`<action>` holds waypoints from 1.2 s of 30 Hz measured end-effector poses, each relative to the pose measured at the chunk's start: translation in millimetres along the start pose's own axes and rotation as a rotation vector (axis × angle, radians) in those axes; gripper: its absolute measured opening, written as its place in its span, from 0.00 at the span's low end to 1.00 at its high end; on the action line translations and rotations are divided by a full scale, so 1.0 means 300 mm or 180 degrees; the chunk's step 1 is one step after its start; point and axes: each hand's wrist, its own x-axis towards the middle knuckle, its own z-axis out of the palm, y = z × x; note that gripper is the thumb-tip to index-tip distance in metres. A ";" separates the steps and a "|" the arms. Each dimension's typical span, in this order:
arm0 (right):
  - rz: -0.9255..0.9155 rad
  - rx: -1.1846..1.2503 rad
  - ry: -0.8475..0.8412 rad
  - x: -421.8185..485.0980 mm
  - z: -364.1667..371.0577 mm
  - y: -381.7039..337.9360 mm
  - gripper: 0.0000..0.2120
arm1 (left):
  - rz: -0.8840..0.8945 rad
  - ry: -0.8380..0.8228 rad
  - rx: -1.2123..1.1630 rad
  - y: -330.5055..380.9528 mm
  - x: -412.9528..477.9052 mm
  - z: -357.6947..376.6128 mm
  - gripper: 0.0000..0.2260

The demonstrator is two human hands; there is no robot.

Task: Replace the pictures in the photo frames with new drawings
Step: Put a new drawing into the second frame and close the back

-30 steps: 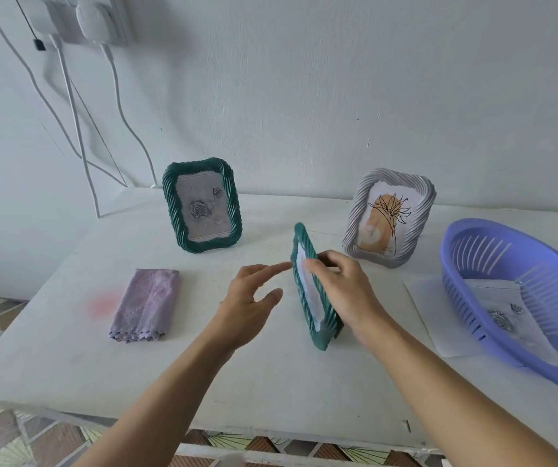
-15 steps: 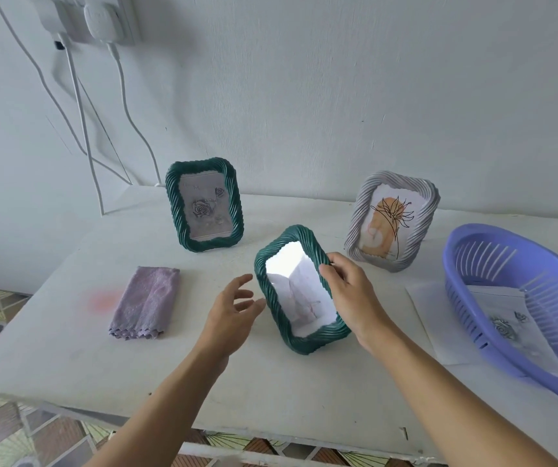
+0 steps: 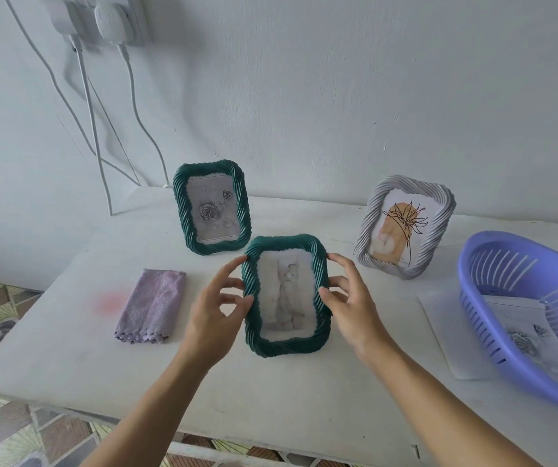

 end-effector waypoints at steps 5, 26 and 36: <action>0.0012 0.0063 -0.0095 0.017 0.007 0.026 0.31 | 0.0021 0.0030 -0.0001 -0.016 0.014 0.004 0.24; -0.0205 -0.2332 -0.0243 0.038 0.040 0.111 0.31 | 0.0017 -0.0022 0.1780 -0.132 0.047 0.068 0.13; -0.0305 -0.1931 -0.0262 0.040 0.018 0.138 0.28 | 0.0021 -0.0087 0.2091 -0.143 0.055 0.063 0.12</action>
